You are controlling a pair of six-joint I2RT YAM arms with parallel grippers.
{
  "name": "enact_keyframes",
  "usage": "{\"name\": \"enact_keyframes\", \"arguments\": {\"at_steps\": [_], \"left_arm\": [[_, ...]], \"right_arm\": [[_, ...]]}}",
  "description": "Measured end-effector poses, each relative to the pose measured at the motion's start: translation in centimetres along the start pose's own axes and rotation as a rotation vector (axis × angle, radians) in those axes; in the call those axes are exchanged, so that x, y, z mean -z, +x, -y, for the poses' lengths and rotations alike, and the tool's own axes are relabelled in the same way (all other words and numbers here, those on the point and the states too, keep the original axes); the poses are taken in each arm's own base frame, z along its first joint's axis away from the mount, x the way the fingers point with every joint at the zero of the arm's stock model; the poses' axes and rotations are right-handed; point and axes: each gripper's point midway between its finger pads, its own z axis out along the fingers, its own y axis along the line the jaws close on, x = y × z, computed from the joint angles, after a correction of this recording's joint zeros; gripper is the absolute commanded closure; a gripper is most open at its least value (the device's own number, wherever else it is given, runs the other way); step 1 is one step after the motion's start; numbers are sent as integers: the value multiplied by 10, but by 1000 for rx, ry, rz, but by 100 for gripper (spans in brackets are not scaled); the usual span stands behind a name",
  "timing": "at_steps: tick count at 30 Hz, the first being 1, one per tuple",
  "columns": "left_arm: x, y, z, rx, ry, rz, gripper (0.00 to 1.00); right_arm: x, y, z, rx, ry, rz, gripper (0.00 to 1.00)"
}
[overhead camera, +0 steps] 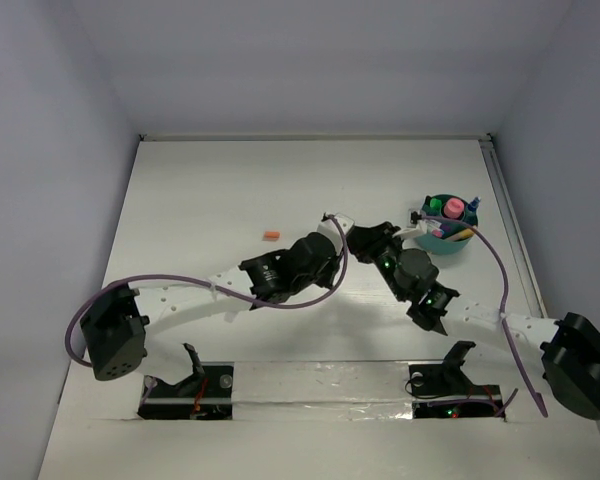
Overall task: Sort the stationery into containers
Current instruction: Close the pen cap on the pen.
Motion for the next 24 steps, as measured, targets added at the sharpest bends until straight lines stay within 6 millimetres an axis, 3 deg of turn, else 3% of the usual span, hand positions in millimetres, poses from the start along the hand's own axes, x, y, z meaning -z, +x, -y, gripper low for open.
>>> {"name": "enact_keyframes", "arguments": {"at_steps": [14,19,24], "left_arm": [[22,-26,-7,-93,-21,-68,100],[27,-11,-14,-106,-37,-128,100],[28,-1,-14,-74,-4,-67,100]], "right_arm": [[-5,-8,-13,-164,-54,101,100],[-9,12,-5,-200,-51,53,100],[3,14,-7,-190,-46,14,100]]}}
